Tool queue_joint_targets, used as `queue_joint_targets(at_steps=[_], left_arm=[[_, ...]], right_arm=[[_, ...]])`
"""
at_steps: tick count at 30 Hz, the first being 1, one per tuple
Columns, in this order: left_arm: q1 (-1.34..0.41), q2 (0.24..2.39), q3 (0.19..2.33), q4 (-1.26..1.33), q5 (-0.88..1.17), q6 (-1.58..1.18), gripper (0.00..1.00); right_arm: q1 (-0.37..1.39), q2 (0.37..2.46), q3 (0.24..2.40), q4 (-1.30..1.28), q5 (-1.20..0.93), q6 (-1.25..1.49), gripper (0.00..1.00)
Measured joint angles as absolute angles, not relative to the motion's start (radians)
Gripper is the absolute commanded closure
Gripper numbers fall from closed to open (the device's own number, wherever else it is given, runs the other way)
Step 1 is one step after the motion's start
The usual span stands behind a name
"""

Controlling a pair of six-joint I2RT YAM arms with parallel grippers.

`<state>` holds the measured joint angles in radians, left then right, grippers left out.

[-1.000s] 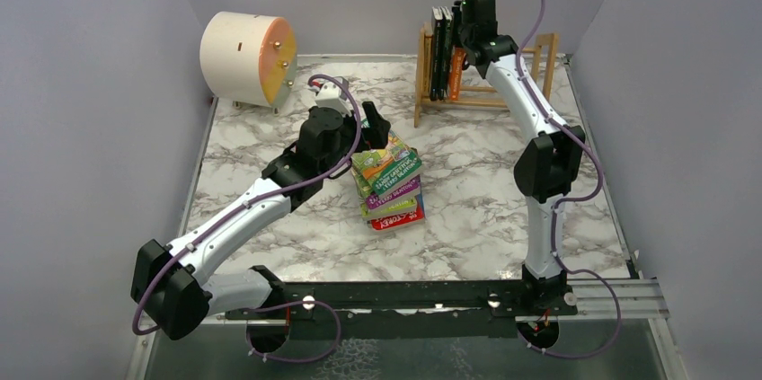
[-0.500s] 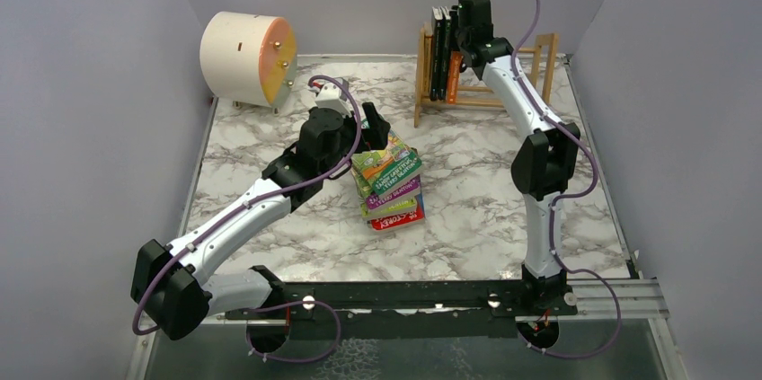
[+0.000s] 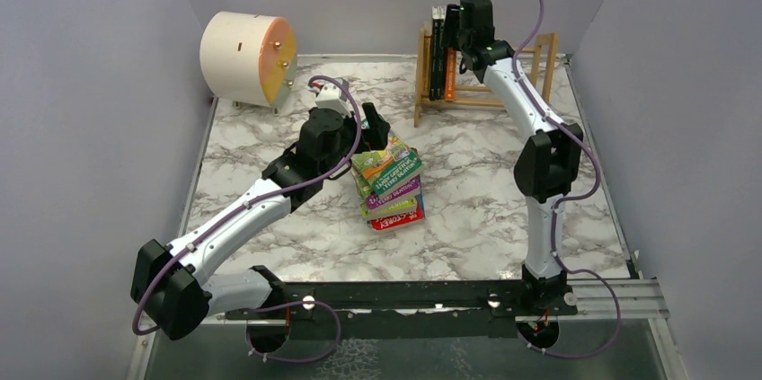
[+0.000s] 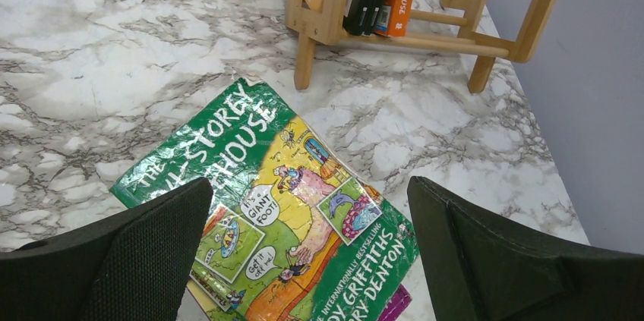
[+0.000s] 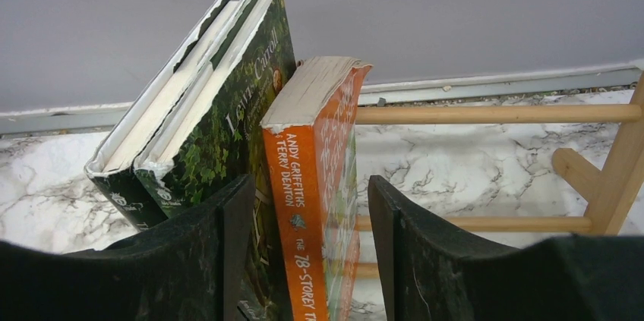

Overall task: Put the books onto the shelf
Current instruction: Place the book on the shelf.

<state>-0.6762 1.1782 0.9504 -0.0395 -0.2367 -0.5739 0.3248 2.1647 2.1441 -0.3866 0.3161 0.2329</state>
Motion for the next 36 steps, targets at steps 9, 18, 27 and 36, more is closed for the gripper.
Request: queue_joint_targets(at_steps=[9,18,27,36], left_arm=[[-0.676,1.168,0.941,-0.039,-0.237,-0.575,0.02],[-0.676,1.161,0.927,-0.039,-0.237,-0.579,0.02],[-0.676,1.160,0.927,-0.039,-0.237,-0.578,0.02],[-0.676,1.159,0.927,-0.039,-0.237,-0.577,0.02]], right_arm=[[0.325,2.065,2.051,-0.356,0.330,0.243,0.44],[0.325,1.991,1.982,-0.329,0.347,0.240,0.54],[0.325,2.020,1.988,-0.332,0.346,0.239,0.56],[0.325,2.090,2.011,-0.345,0.316,0.239,0.55]])
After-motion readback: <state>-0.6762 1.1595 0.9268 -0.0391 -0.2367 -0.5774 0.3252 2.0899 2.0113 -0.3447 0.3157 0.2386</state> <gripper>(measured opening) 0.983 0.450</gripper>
